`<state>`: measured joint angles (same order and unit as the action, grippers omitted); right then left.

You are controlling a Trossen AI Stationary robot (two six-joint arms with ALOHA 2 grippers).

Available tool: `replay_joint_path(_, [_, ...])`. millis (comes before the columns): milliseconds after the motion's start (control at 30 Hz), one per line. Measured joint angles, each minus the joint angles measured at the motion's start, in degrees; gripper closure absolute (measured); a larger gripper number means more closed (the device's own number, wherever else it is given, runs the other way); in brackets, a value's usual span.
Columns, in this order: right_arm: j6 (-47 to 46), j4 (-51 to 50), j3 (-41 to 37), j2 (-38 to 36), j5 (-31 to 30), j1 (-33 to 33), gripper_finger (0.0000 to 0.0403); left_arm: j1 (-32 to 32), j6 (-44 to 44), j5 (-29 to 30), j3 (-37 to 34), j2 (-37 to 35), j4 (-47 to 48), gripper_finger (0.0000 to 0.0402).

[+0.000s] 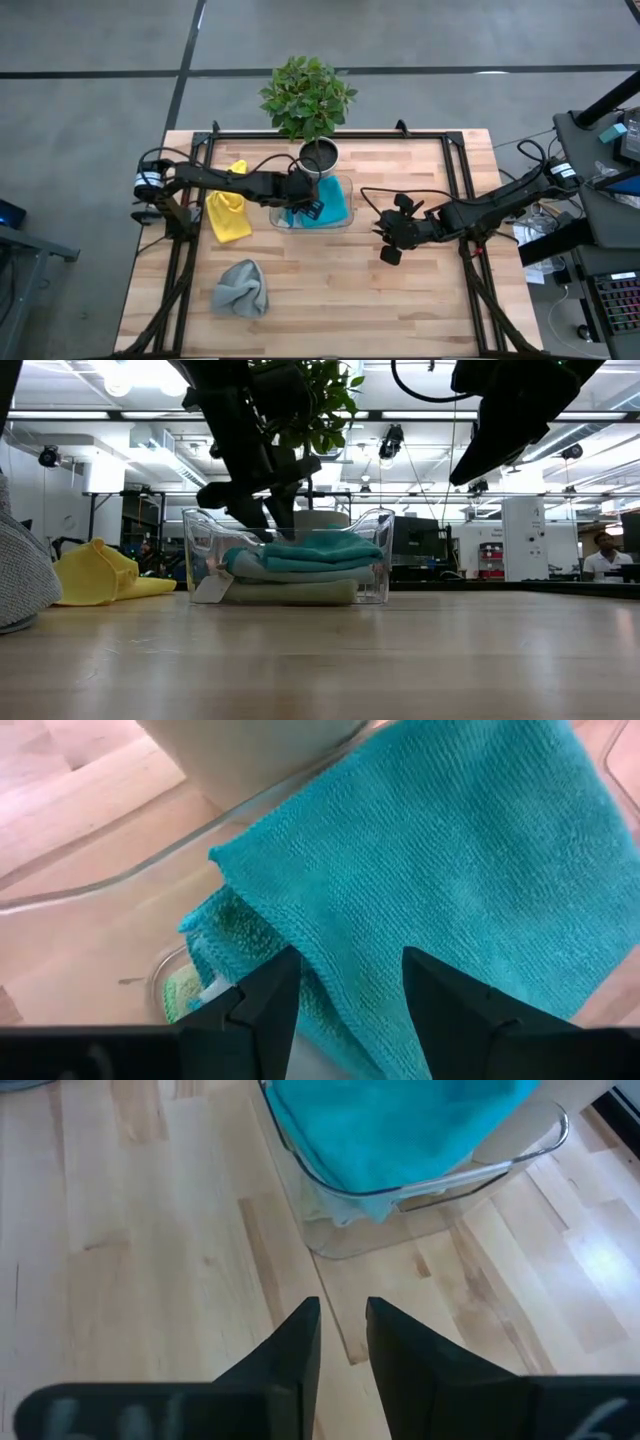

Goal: Fold microfiber towels
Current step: Stack the folded blue microfiber cloth on top of the folded light blue microfiber cloth

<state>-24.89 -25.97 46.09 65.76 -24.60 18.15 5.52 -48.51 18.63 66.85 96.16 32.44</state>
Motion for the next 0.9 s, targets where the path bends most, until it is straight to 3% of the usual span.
replay_joint_path(300, [0.3,0.1,0.0,0.0,0.0,0.0,0.0325,-0.1,4.3,-0.3,-0.3,0.2,-3.5,0.0262])
replay_joint_path(600, [0.9,0.9,0.0,0.0,0.0,0.0,0.0317,-0.1,5.2,1.1,-0.6,0.2,-2.9,0.0390])
replay_joint_path(900, [0.0,1.0,0.0,0.0,0.1,0.1,0.0328,-0.7,5.1,2.1,-0.2,-1.7,0.1,0.0401])
